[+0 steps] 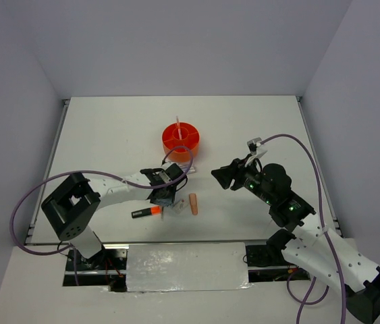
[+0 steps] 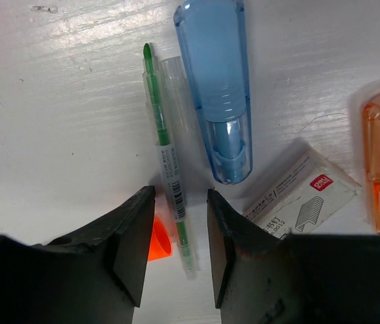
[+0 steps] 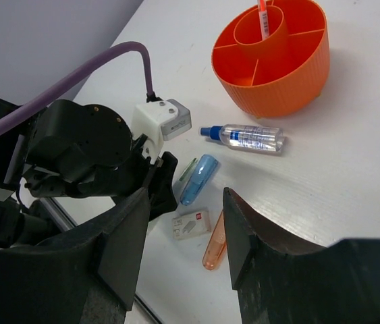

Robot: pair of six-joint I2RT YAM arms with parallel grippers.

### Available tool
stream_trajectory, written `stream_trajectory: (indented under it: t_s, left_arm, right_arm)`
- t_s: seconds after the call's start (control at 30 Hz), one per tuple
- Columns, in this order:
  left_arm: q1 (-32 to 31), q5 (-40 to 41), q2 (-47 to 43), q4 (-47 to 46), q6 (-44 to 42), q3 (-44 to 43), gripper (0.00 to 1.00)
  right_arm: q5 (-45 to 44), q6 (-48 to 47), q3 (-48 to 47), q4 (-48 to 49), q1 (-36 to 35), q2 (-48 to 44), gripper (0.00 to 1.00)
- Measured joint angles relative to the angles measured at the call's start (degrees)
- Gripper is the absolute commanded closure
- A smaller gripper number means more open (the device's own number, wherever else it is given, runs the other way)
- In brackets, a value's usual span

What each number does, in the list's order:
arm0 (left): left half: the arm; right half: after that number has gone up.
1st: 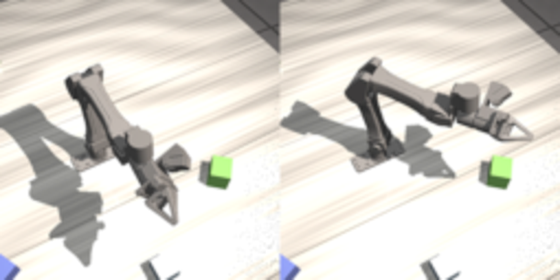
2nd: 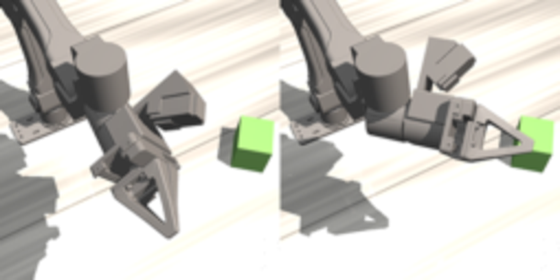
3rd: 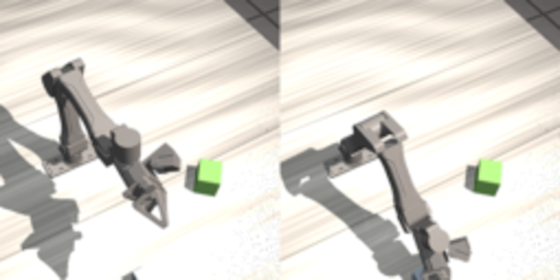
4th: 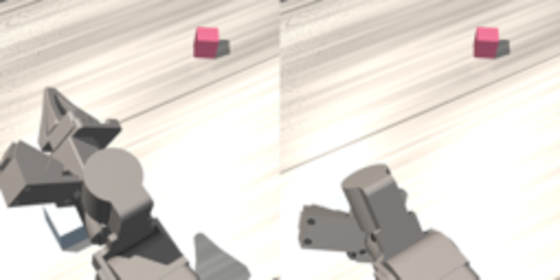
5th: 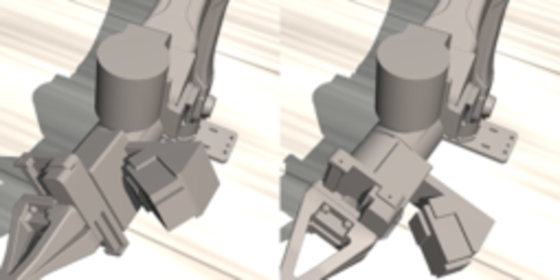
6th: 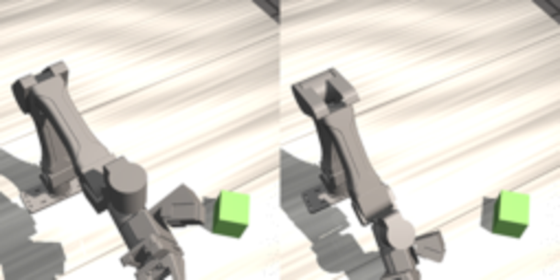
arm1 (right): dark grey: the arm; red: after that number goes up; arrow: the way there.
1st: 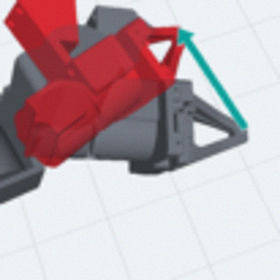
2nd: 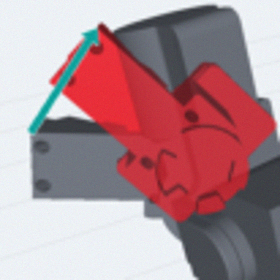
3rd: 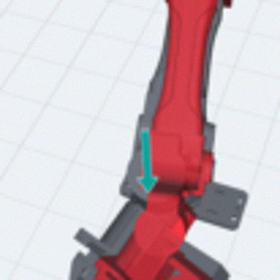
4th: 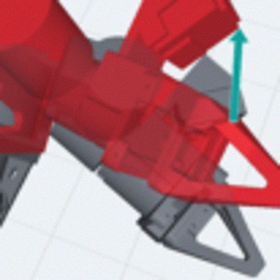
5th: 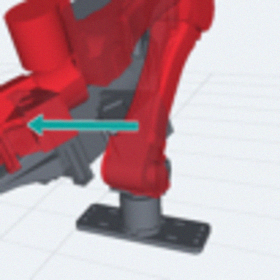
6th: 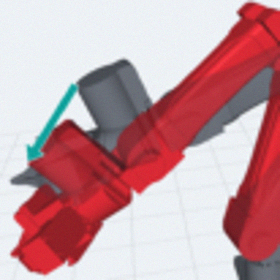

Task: Sort the stationery into containers
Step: Pick up the pen from the center of the board.

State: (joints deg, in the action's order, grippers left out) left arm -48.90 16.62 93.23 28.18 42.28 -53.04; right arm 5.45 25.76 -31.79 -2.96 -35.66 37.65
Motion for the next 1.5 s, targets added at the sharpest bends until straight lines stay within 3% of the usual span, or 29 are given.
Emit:
stream_trajectory:
  t_s: [0.2, 0.4, 0.5, 0.83, 1.0, 1.27, 1.5]
  left_arm:
    - [0.0, -0.3, 0.3, -1.2, 0.0, 0.0, 0.64]
    - [0.0, -0.4, 0.4, -1.6, 0.0, 0.0, 0.83]
    - [0.0, -0.4, 0.4, -1.6, 0.0, 0.0, 0.99]
    - [0.0, -0.1, -1.0, 0.2, 0.4, -0.1, 1.0]
    - [0.0, 1.7, -8.7, 5.2, 1.7, -3.0, 1.0]
    - [0.2, 6.6, -24.7, 10.5, 1.8, -11.7, 1.0]
    - [5.2, 8.9, -33.8, 16.0, 0.3, -11.8, 1.0]
  right_arm:
    - [0.5, 0.2, 0.4, 0.0, 0.0, 0.1, 0.45]
    - [0.8, 0.4, 0.4, 0.0, 0.0, -0.2, 0.45]
    - [0.9, 0.4, 0.4, 0.0, 0.0, -0.6, 0.45]
    - [1.3, 0.4, 0.4, -0.1, -0.1, -1.4, 0.45]
    - [1.2, 1.8, 0.4, 0.0, -0.6, 2.2, 0.45]
    - [-3.9, 3.0, -2.4, -1.1, -9.2, 16.3, 0.45]
    - [-9.4, 3.8, -10.9, -1.9, -15.1, 29.5, 0.45]
